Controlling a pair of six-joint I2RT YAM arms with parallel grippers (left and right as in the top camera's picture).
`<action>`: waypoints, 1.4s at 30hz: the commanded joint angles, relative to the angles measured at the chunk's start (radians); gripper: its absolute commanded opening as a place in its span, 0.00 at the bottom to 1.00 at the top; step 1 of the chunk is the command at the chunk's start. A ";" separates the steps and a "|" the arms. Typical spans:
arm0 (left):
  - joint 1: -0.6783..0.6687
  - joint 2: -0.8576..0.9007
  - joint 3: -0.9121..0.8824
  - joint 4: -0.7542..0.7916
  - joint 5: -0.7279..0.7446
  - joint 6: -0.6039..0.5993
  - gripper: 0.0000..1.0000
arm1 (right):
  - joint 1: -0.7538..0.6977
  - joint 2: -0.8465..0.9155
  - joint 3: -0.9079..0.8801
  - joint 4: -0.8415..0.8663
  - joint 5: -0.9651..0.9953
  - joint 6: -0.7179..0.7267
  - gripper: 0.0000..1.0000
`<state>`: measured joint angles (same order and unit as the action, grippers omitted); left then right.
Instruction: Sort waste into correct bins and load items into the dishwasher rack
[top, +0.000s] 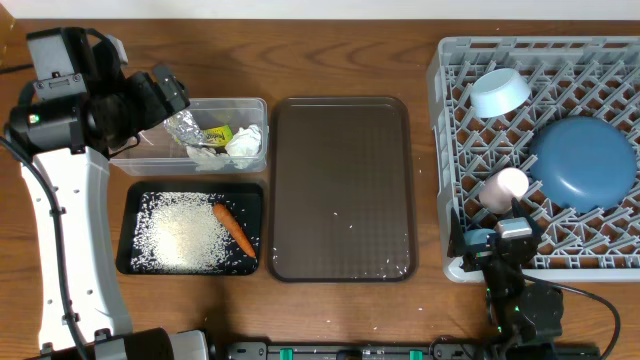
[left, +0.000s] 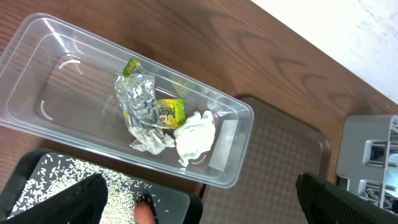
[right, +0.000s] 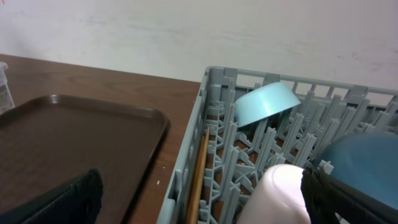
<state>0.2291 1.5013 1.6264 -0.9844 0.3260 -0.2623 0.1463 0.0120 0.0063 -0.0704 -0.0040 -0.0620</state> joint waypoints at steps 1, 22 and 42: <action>0.003 -0.013 0.007 -0.001 -0.006 -0.001 0.99 | 0.007 -0.006 -0.001 -0.005 -0.001 0.013 0.99; -0.092 -0.562 -0.010 -0.001 -0.006 -0.001 0.99 | 0.007 -0.006 -0.001 -0.005 -0.001 0.013 0.99; -0.115 -1.323 -0.584 -0.054 -0.006 -0.001 0.99 | 0.007 -0.006 -0.001 -0.005 -0.001 0.013 0.99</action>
<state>0.1192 0.2405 1.1198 -1.0153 0.3260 -0.2619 0.1463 0.0120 0.0063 -0.0708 -0.0040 -0.0612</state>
